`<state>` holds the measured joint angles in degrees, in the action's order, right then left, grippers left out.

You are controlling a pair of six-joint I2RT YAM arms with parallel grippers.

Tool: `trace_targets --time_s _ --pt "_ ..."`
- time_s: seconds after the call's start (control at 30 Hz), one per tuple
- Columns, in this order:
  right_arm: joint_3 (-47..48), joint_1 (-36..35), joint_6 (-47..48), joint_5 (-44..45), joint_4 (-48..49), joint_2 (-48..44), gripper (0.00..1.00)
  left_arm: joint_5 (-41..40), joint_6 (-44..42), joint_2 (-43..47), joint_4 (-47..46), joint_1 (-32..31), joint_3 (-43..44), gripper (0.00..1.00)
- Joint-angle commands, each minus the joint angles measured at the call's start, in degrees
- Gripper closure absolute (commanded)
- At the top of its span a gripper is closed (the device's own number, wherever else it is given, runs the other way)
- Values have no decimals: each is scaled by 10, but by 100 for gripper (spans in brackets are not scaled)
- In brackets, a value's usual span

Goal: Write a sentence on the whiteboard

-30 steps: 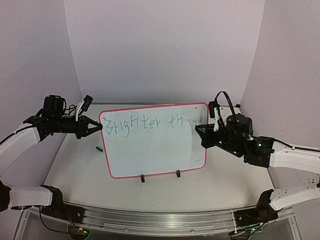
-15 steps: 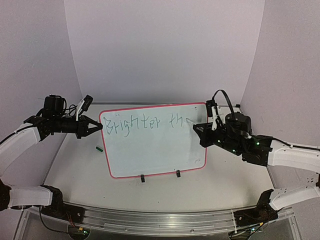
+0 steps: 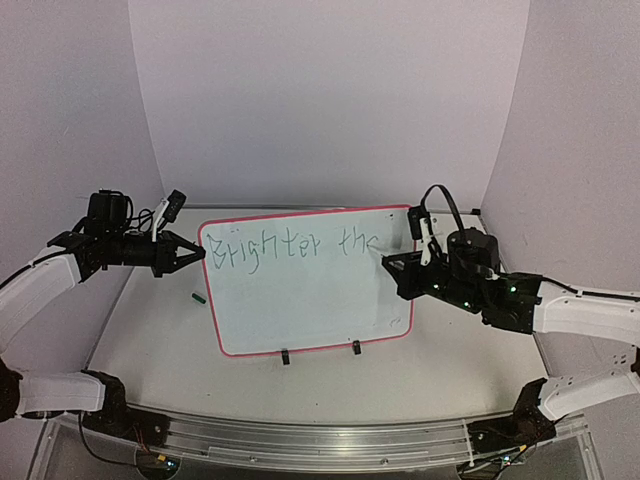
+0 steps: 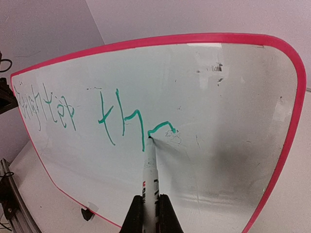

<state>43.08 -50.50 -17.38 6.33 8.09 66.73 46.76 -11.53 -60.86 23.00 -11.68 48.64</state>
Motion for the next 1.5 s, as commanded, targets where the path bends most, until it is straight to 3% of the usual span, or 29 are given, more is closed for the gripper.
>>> trace_targets --time_s 0.0,0.8,1.47 --pt "-5 1 -12 17 -1 -18 100 -16 -21 -17 40 -14 -2 100" --pt "23 2 16 58 -4 -18 100 -17 -21 -16 40 -14 -2 100" --pt "-5 2 -14 31 -21 -15 100 -16 -21 -17 40 -14 -1 100"
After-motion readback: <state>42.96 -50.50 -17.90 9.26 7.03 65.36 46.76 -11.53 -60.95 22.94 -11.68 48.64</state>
